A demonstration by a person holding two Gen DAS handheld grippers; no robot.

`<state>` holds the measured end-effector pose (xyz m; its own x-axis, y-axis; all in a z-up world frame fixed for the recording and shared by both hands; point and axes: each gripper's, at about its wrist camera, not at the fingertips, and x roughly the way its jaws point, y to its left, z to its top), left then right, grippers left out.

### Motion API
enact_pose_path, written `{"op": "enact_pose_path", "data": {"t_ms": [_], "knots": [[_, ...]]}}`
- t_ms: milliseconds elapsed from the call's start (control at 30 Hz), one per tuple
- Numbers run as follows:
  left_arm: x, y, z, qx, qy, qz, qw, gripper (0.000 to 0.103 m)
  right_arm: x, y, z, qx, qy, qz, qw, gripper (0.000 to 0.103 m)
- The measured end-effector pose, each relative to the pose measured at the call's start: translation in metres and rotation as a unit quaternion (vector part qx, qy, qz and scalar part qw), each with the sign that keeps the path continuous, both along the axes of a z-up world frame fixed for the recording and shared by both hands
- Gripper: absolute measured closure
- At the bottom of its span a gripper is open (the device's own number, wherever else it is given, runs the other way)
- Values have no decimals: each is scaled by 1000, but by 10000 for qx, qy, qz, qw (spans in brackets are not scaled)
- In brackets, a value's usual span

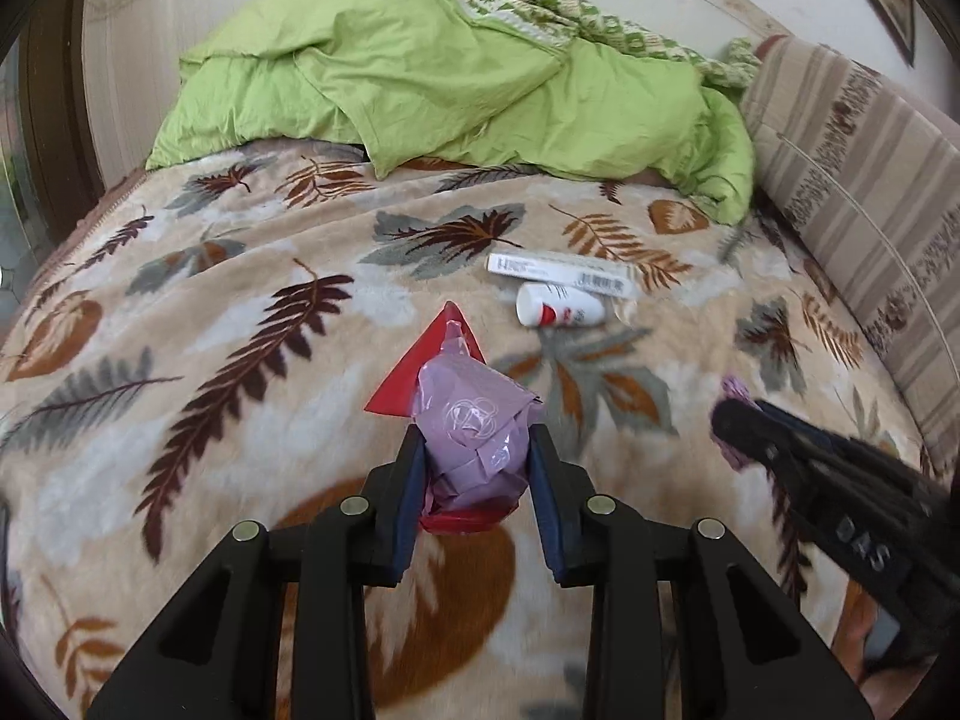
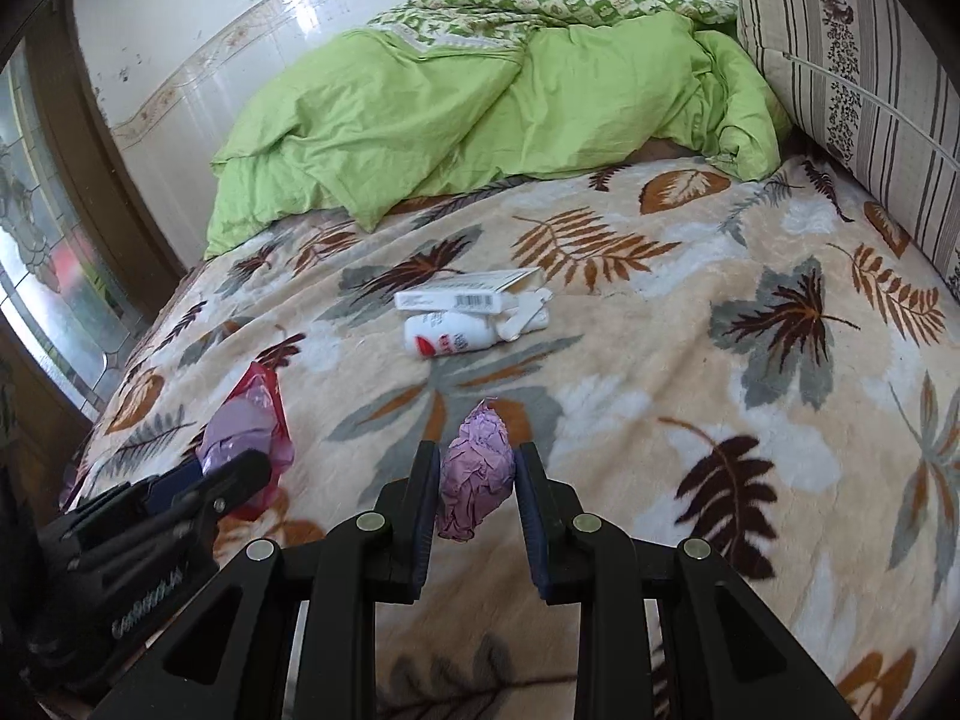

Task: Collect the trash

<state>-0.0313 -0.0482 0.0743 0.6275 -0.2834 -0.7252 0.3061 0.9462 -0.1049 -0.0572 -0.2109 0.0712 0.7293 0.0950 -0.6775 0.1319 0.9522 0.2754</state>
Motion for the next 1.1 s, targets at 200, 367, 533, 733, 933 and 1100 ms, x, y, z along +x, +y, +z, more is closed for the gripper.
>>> {"op": "enact_pose_path", "data": {"t_ms": [200,367,533,733,933,1100], "knots": [[-57,23,2,101,-87,-17,9999,71,-43,26,2,-102,-47,364,9993,76],[-81,30,1,371,-448,133,9982,71,-76,27,10,-131,-240,465,9985,76],[-83,24,-9,585,-511,100,9969,71,-85,32,15,-356,-342,491,9976,76],[-72,26,-15,461,-384,164,9981,71,-80,26,12,-369,-284,413,9981,76],[-53,45,-25,-127,188,311,9993,71,-81,20,12,-341,-296,346,9984,76],[-49,54,-26,-513,350,385,9973,71,-81,17,12,-271,-323,317,9986,76]]}}
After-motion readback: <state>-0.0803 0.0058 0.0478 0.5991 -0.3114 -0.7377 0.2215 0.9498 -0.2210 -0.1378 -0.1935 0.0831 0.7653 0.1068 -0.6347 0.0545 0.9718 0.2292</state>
